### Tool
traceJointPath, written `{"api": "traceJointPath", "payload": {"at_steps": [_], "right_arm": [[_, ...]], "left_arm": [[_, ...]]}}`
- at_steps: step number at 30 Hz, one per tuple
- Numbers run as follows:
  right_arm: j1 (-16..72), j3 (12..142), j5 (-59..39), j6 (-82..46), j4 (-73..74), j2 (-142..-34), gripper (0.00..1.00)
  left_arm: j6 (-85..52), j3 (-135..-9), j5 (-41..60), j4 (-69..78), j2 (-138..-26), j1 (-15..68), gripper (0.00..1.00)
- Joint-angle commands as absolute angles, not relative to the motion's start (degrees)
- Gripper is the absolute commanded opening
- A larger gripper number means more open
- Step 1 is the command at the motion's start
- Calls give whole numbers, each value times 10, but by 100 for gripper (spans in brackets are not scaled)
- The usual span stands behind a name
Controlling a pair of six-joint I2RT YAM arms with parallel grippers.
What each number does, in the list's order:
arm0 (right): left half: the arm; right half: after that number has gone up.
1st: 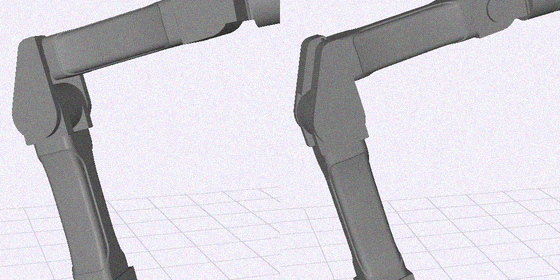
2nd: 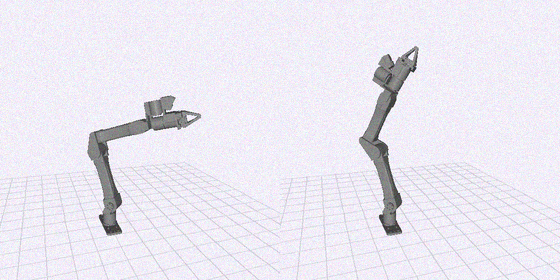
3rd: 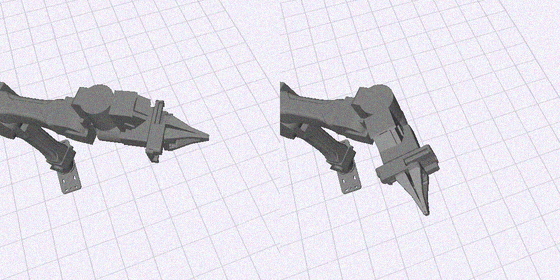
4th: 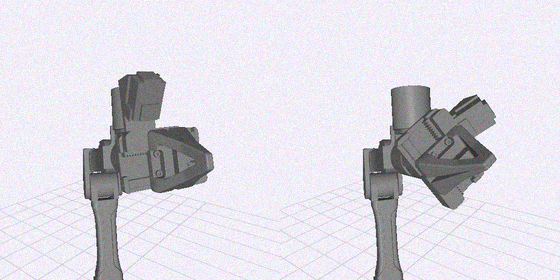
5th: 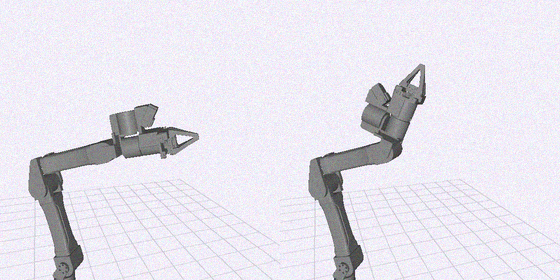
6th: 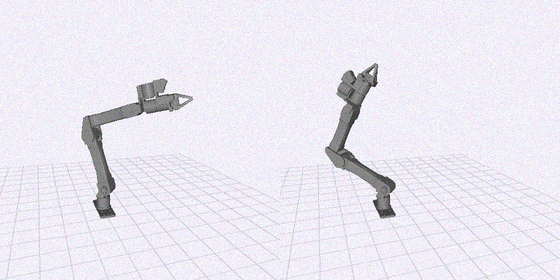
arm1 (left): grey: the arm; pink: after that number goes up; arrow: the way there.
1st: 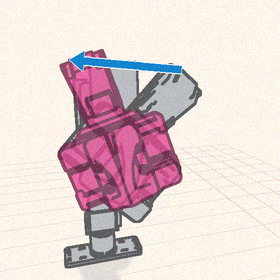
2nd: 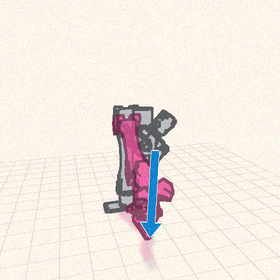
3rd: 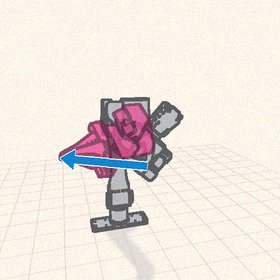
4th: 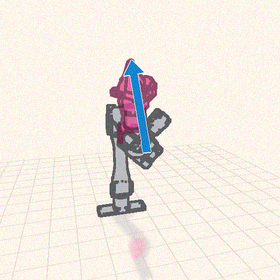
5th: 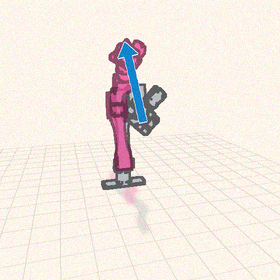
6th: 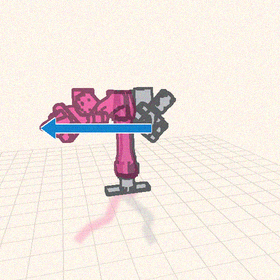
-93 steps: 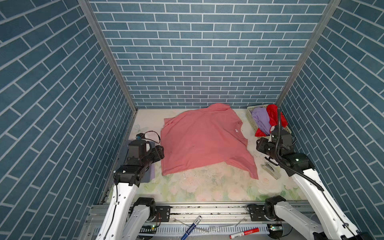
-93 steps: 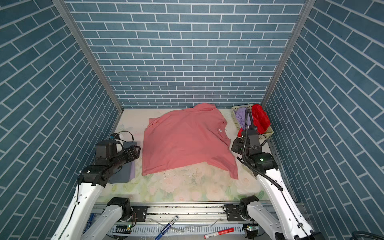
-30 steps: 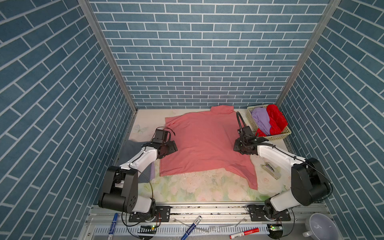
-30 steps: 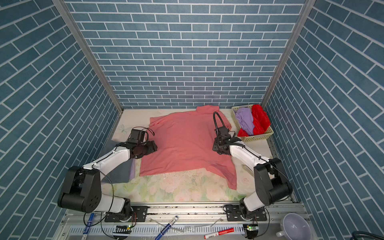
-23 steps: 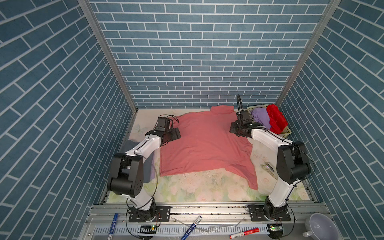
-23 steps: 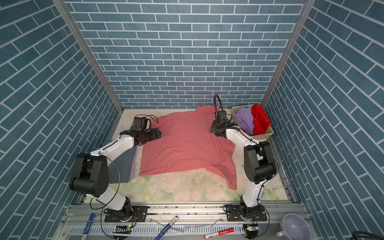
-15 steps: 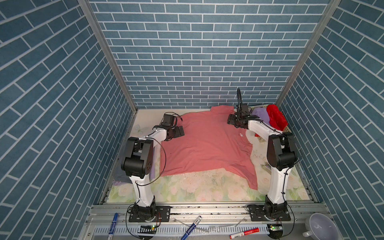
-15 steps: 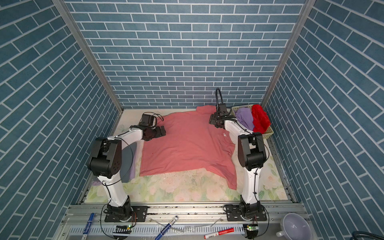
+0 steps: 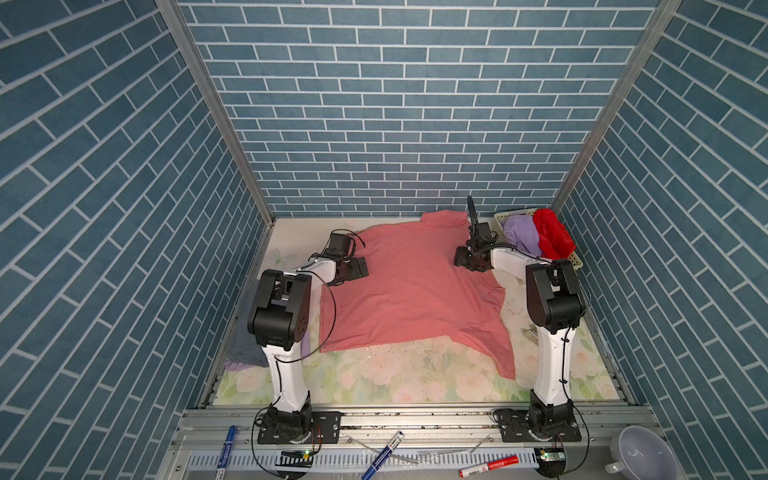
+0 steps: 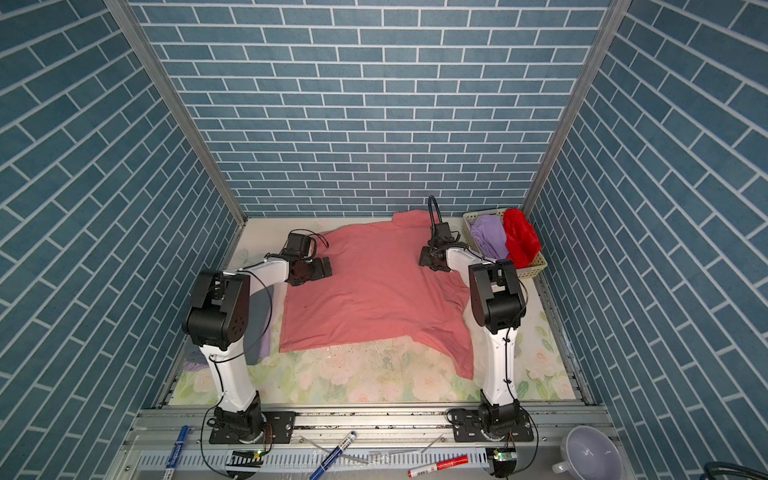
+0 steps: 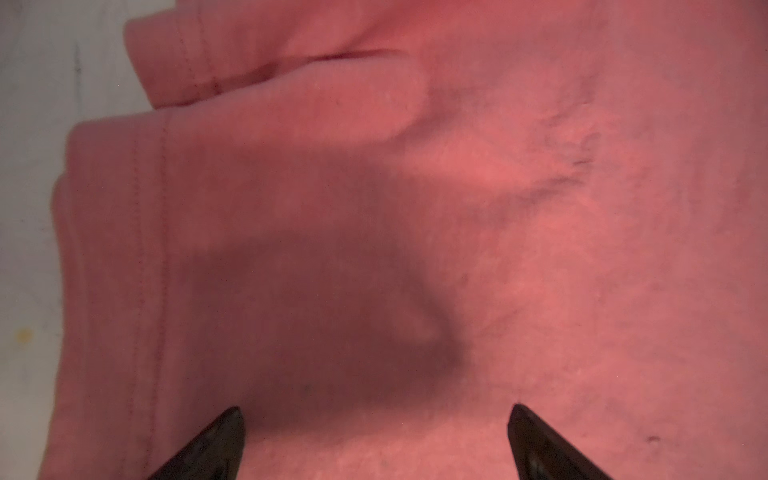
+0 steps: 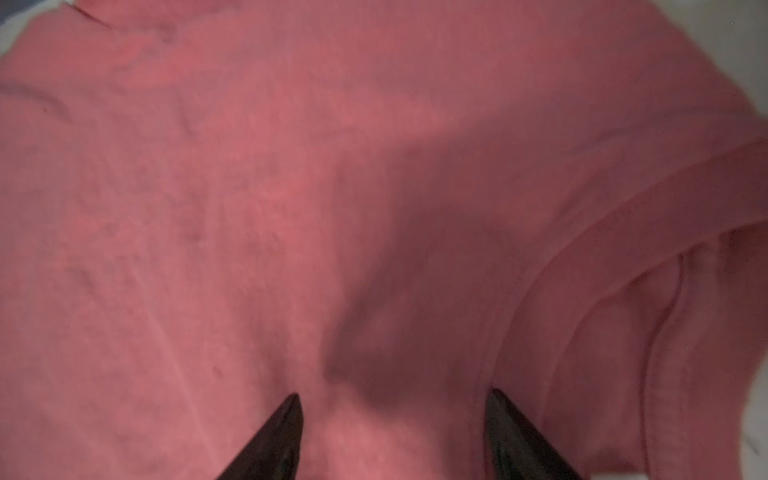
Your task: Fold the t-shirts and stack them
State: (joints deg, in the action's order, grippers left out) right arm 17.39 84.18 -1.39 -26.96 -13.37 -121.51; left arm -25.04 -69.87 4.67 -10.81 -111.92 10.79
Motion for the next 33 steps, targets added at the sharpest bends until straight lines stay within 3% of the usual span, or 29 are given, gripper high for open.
{"api": "traceJointPath", "payload": {"at_steps": [1, 10, 21, 29, 33], "right_arm": [[173, 786, -24, -275, -167, -1197, 67], [191, 626, -69, -307, -152, -1124, 61], [233, 443, -22, -381, -157, -971, 61], [224, 620, 69, -288, -223, -1003, 65], [209, 733, 78, -256, -225, -1046, 68]], "left_arm": [[-264, -649, 48, -150, -1122, 104, 100], [-293, -524, 57, -134, -1057, 104, 100], [-350, -402, 68, -129, -937, 104, 100], [-279, -507, 49, -195, -881, 105, 97], [-233, -605, 2, -222, -910, 102, 97]]}}
